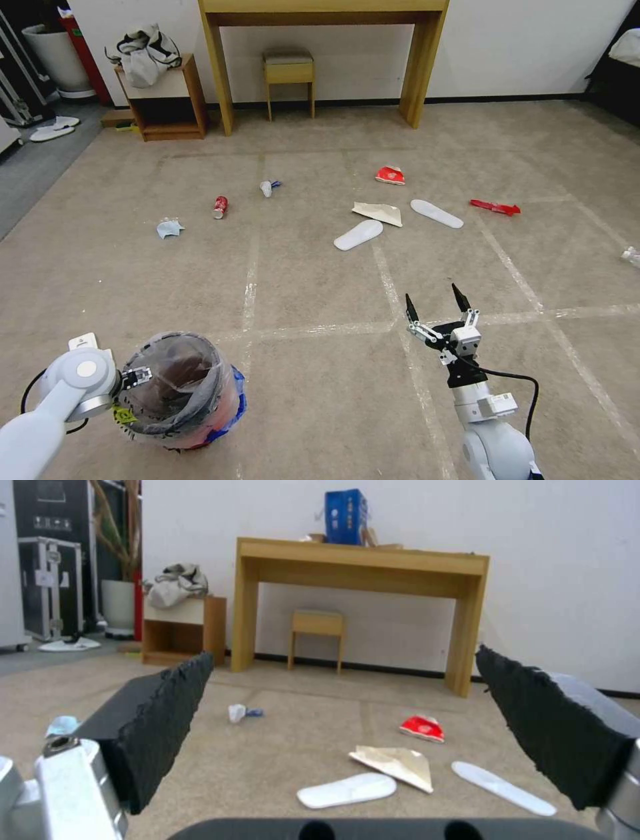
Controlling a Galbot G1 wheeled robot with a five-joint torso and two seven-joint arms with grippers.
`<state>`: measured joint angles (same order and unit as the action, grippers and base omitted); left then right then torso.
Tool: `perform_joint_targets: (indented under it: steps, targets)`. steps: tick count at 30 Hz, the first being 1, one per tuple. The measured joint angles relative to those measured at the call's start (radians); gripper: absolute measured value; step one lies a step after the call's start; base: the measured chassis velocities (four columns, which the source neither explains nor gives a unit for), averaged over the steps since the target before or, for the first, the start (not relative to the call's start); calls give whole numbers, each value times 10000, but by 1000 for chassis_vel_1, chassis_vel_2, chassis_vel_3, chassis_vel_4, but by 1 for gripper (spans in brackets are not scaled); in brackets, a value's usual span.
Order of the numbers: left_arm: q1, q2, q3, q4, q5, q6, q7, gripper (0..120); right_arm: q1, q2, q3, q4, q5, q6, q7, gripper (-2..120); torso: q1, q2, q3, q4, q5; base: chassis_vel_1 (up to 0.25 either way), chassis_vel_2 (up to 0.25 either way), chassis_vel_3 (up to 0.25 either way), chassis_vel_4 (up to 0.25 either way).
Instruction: Pick up the trash bin and place the garbage on the floor into it.
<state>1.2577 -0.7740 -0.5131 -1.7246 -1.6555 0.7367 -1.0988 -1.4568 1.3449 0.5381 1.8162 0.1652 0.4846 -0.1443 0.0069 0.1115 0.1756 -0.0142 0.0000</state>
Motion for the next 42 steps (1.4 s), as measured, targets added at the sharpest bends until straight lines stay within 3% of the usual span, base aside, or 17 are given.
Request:
perform_joint_targets:
  steps: [9, 12, 16, 18, 22, 24, 29, 33, 42]
  targets:
    - [-98, -99, 110, 327, 90, -4, 233, 97, 117, 9, -54, -113, 2, 1, -10, 100, 0, 0, 0, -1, 2, 0, 0, 0, 0]
    - [-61, -90, 198, 208, 43, -4, 199, 81, 166, 11, -53, -165, 12, -5, -10, 100, 0, 0, 0, -1, 4, 0, 0, 0, 0]
    - [-13, -58, 240, 110, 41, -7, 162, 73, 169, 24, -39, -212, 13, 3, -8, 100, 0, 0, -1, -1, 5, 0, 0, 0, 0]
    - [19, -52, 277, 15, 43, -13, 137, 62, 161, 49, -38, -224, 12, 12, -8, 100, 0, 0, -1, -1, 5, 0, 0, 0, 0]
    - [40, -47, 281, -36, 40, -16, 123, 52, 148, 59, -39, -215, 16, 13, -8, 100, 0, 1, -2, -1, 5, 0, 0, 0, 0]
    - [126, -37, 231, -84, 26, -35, 120, 38, 148, 51, -39, -190, 24, 14, -4, 100, 0, 1, -1, -1, 5, 0, 0, 0, 0]
    - [313, -32, 175, -297, -30, -35, 120, 22, 122, 45, -35, -196, 25, 40, -3, 100, 0, 1, -2, 0, 3, 0, 0, 0, 0]
    - [417, -64, 177, -479, -43, -35, 108, 11, 86, 52, -48, -196, 22, 59, 0, 100, -1, 2, -3, 2, 8, 0, 0, 0, 0]
    - [706, -158, 196, -907, -110, -45, -46, 8, 17, 46, 3, -123, 10, 60, 49, 100, -1, 2, -2, 4, 7, 0, 0, 0, 0]
